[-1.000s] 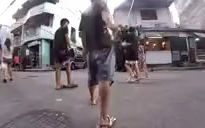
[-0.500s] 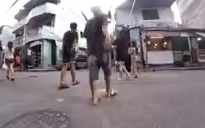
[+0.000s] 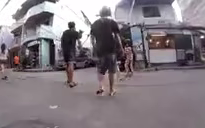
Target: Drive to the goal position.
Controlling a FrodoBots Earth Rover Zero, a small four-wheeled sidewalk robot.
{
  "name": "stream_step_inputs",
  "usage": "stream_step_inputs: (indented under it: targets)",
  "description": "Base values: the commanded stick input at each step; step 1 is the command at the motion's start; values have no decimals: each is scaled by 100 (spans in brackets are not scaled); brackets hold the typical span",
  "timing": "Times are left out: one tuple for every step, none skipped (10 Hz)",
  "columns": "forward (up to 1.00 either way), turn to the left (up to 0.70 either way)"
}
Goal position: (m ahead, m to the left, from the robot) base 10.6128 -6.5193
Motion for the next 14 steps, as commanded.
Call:
stream_step_inputs:
  targets:
    - [100, 0]
    - [100, 0]
    - [100, 0]
    - [100, 0]
    - [100, 27]
    - [100, 27]
    - [100, 27]
    - [100, 3]
    - [100, 0]
    - [100, 0]
    - [100, 0]
    - [100, 0]
    - [100, 0]
    - [100, 0]
